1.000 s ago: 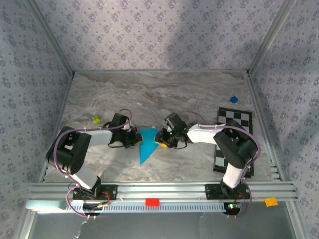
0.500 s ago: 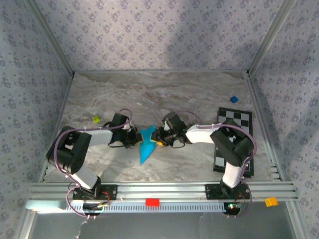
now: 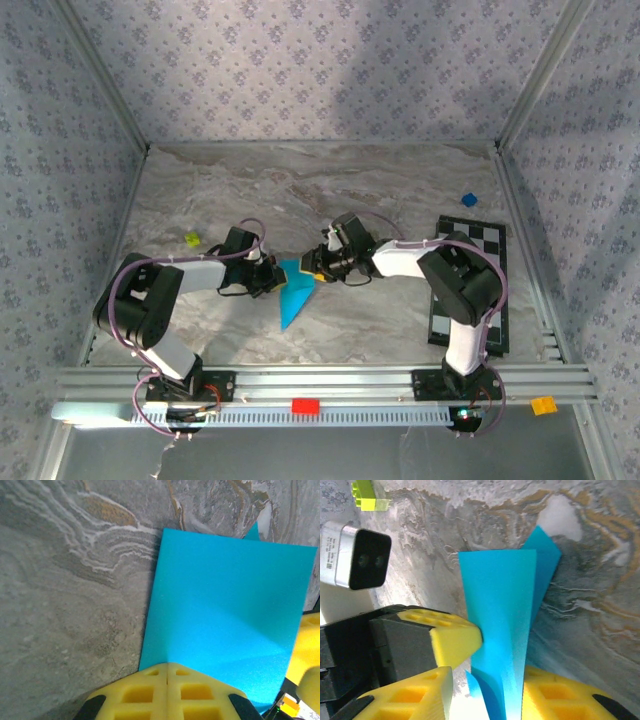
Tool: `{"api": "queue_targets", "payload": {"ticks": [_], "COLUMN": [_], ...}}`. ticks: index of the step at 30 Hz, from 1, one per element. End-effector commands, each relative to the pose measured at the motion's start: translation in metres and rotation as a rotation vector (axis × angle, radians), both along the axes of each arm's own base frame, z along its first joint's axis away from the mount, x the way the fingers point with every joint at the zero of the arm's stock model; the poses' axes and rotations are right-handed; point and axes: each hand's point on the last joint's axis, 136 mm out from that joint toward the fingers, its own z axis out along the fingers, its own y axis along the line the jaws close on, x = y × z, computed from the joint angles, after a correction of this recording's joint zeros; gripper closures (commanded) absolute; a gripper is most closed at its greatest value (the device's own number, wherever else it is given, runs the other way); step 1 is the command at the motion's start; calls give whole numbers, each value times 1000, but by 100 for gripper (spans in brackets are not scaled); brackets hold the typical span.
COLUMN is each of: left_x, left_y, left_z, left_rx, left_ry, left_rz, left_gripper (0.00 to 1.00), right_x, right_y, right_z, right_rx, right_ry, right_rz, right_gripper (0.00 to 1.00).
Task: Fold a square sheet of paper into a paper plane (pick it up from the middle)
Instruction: Fold the wing for the fifth time at the center of the table.
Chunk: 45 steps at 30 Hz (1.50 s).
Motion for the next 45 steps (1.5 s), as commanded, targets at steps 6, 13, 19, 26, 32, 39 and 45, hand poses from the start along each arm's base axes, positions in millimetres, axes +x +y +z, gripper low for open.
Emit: {"api": "queue_targets", "payload": {"ticks": [6,13,19,26,32,39,45], "left_x": [-6,-3,5,8,2,-13,-35], "left_y": [5,3,-2,8,21,18,-1], "left_z": [-6,-3,16,55,77,88,83], "left_rx": [39,26,-9,12,46,85,162], "left_ry": [24,14,-40,-168,-301,-453,-489], "left_rz": [-16,-4,-7,18,20,-62,-191], "left_gripper": [100,100,95,80,81,77,67], "right_x": [-7,-6,-3,5,13,13,10], "right_y": [0,0,-1,-16,-34,-32,-29], "right_z": [-13,-17,-12,-8,-11,-6,-1], "right_rx": [-12,-6,-1,-19,-24,15,17], "right_ry": [27,34,27,16,8,31,27], "right_rz": [73,90,67,-94,-270,-351,-355], "right_gripper": [72,79,95,100,100,100,100]}}
